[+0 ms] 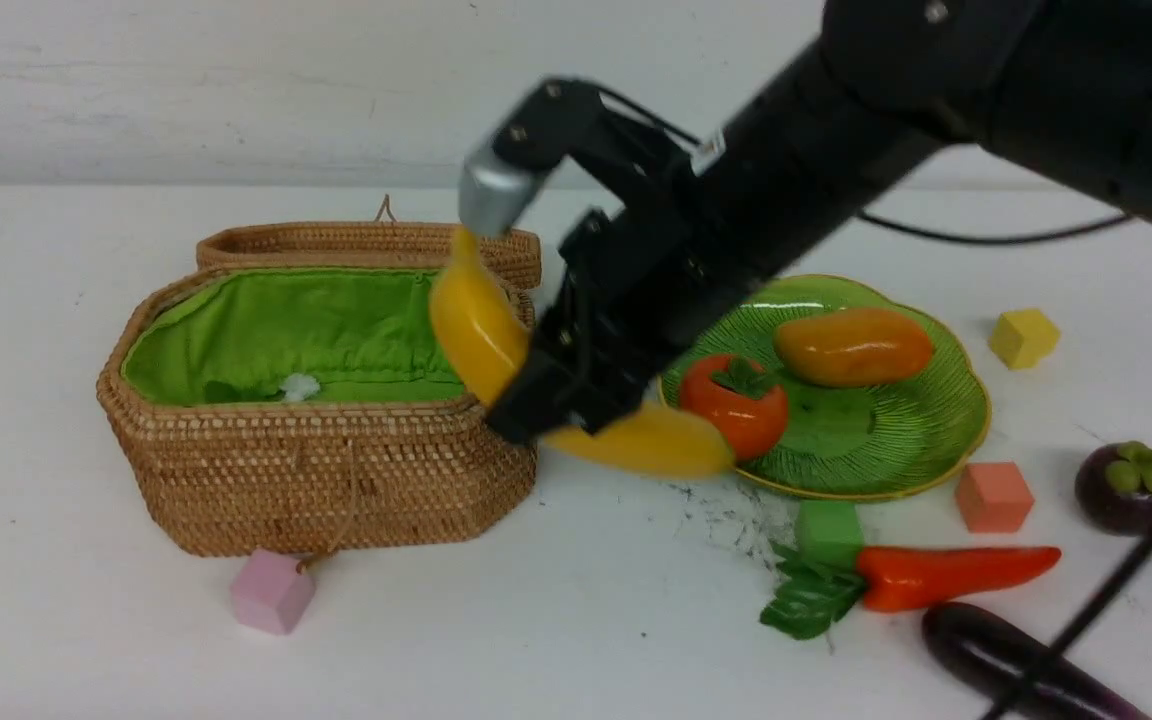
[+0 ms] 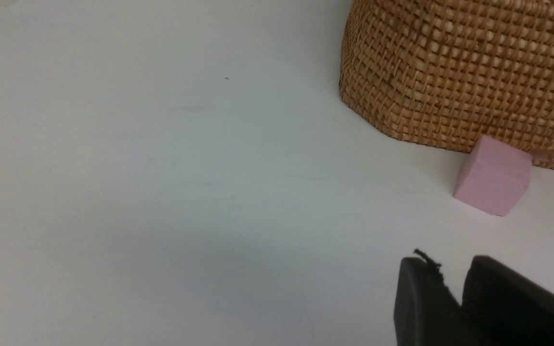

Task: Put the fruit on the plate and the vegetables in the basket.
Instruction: Use the right arm to grab a banana and put it into the right plate

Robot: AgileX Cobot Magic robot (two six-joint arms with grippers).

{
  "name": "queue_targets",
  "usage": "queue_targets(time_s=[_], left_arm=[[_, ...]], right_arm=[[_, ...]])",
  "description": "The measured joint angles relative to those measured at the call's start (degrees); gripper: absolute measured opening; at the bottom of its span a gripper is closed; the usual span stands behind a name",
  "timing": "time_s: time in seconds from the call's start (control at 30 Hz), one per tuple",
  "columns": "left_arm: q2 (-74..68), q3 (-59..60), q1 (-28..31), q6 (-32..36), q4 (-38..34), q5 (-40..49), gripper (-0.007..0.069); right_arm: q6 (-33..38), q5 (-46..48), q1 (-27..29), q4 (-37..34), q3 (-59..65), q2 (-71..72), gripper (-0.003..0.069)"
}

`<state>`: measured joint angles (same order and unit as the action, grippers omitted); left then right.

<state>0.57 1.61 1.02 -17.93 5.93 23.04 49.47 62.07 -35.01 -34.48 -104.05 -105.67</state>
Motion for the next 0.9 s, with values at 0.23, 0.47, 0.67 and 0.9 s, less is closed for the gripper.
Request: queue_targets(time_s=[0.23,0.47,0.67,0.9], left_arm=[[0.0,0.0,0.0,0.0,0.0,0.0,0.0140],[0.0,0.0,0.0,0.0,0.0,0.0,0.0143],[0.0,0.0,0.0,0.0,0.0,0.0,0.0148],[0.0,0.0,0.0,0.0,0.0,0.0,0.0151]], right_arm=[[5.6,-3.2,-0.9,-0.3,-24.3,-18.3,0.0329],[13.3,-11.2,-2.2,-3.1,-30.6,-28.4,0.0329],[10.4,-7.5,-2.2,0.1,-31.9,-26.8,0.0328],[-4.2,7.8,4.5,10.9,-36.5,-14.1,0.0328]])
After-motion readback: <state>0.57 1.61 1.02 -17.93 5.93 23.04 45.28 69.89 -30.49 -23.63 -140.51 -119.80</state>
